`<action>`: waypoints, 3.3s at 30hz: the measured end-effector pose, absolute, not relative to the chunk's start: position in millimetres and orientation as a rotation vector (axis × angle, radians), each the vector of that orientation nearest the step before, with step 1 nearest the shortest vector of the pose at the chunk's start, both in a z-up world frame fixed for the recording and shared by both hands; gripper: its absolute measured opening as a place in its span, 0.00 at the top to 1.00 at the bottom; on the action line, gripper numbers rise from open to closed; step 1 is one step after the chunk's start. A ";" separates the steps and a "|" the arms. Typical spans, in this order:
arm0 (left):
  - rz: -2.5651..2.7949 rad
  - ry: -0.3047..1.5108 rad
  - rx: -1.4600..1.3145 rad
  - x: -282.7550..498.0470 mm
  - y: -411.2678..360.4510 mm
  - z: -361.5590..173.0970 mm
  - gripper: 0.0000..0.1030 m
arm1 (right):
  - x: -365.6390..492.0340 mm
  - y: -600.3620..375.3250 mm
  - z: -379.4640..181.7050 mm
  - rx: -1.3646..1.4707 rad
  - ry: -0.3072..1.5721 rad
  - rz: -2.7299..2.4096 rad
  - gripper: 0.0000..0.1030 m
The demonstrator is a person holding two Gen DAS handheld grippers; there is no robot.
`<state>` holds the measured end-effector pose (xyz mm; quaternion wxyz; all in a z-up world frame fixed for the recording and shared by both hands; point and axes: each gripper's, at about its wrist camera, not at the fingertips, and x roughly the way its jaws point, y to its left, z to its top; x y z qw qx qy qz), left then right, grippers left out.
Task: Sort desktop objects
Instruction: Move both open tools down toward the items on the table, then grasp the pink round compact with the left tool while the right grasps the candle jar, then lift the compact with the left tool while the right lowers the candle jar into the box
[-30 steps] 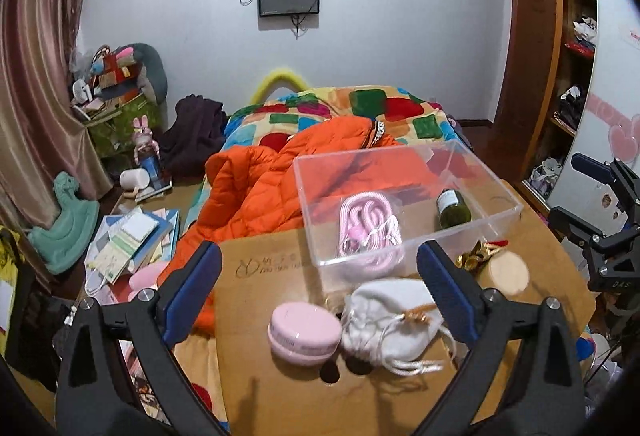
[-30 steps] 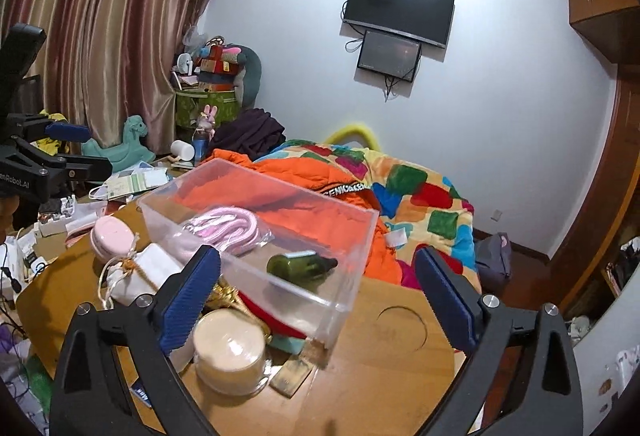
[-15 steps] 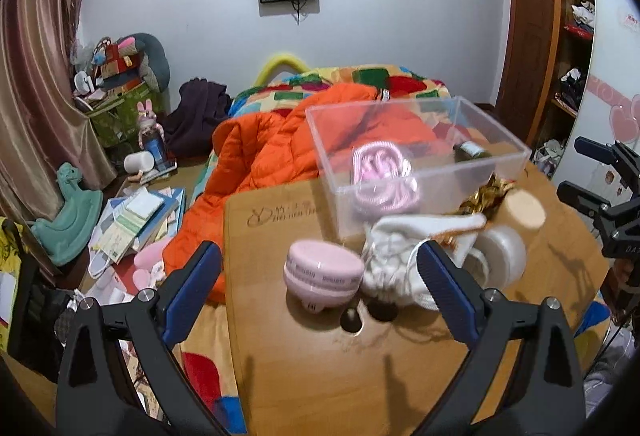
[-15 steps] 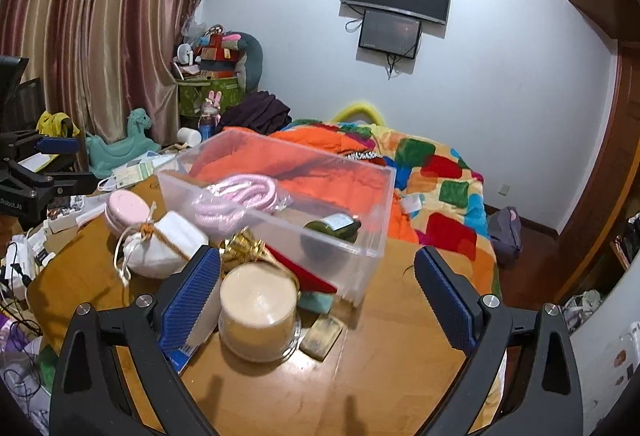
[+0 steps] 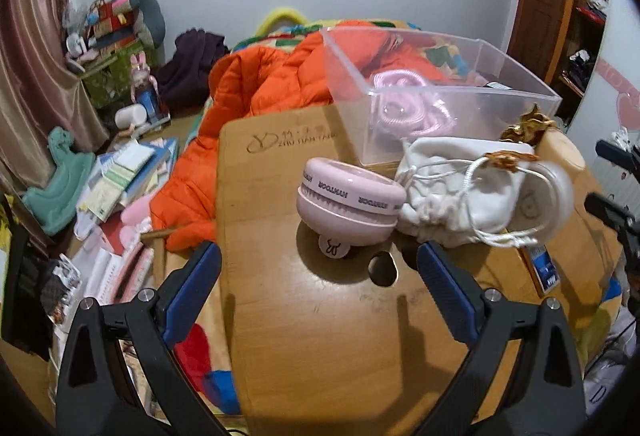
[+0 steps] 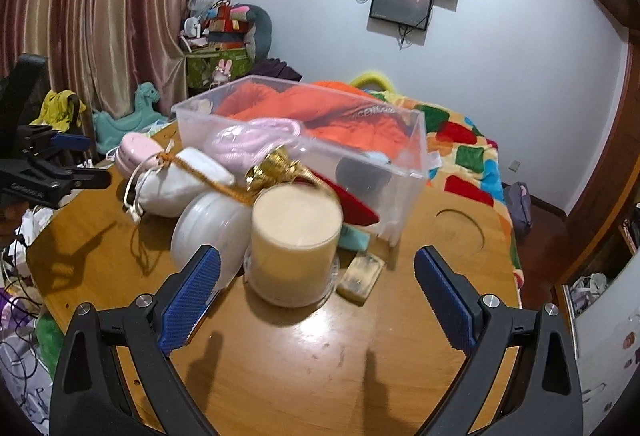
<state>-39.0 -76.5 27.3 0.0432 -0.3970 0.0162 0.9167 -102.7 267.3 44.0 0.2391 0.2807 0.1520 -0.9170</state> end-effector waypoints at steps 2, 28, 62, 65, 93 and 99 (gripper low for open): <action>2.791 0.030 -1.225 -46.4 -76.7 22.7 0.04 | -105.0 265.5 40.7 0.774 0.429 -2.512 0.06; 2.790 -0.058 -1.182 -76.0 -74.9 22.6 0.39 | -146.6 251.9 22.4 0.870 0.281 -2.393 0.48; 2.825 -0.108 -0.960 -14.6 -44.7 81.3 0.39 | -100.1 320.3 47.9 0.870 0.119 -2.407 0.48; 2.821 -0.118 -0.932 -13.5 -39.6 88.6 0.39 | -103.0 321.5 57.8 0.841 0.118 -2.417 0.48; 2.842 -0.056 -0.770 -70.9 -12.6 133.4 0.39 | -162.3 296.6 120.0 0.694 0.090 -2.430 0.48; 2.845 -0.048 -0.769 -91.7 -11.0 138.5 0.39 | -186.8 292.2 127.5 0.691 0.072 -2.422 0.48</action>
